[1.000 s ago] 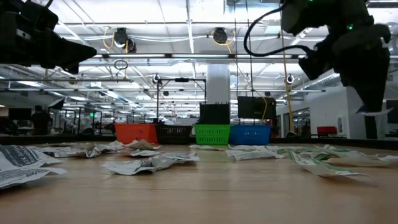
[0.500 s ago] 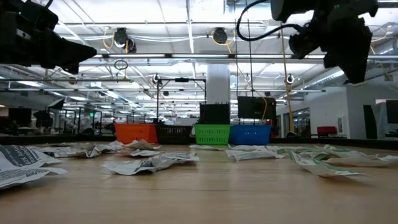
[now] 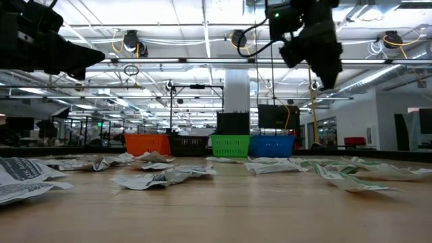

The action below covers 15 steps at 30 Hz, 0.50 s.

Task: Pick & Place First Aid Supplies
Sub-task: Put the blue packet into the blue bin

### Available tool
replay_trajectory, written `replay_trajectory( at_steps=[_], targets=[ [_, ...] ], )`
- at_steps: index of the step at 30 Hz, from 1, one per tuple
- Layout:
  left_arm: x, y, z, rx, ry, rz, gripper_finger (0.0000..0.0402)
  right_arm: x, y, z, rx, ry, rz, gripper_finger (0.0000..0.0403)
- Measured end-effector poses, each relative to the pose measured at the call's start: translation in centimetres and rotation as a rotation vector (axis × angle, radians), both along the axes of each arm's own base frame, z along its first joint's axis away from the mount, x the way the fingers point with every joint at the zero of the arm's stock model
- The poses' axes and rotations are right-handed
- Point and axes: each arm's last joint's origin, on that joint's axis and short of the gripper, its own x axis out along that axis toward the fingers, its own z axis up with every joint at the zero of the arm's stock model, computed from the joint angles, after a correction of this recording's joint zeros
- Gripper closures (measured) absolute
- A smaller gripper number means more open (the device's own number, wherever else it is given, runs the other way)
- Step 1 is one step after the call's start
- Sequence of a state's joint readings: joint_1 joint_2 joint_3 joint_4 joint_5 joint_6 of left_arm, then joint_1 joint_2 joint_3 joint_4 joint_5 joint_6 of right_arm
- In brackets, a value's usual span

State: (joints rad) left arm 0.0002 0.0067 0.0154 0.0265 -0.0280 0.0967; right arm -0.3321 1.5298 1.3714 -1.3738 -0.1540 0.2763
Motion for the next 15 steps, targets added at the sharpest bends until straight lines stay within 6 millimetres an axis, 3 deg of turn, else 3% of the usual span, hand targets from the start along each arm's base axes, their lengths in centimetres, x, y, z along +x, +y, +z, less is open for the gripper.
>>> replay_trajectory(
  at_steps=[15],
  targets=[
    [0.0, 0.0, 0.0, 0.0, 0.0, 0.0, 0.0364, 2.5, -13.0, 1.3, -0.055, -0.016, -0.131, 0.0403]
  ],
)
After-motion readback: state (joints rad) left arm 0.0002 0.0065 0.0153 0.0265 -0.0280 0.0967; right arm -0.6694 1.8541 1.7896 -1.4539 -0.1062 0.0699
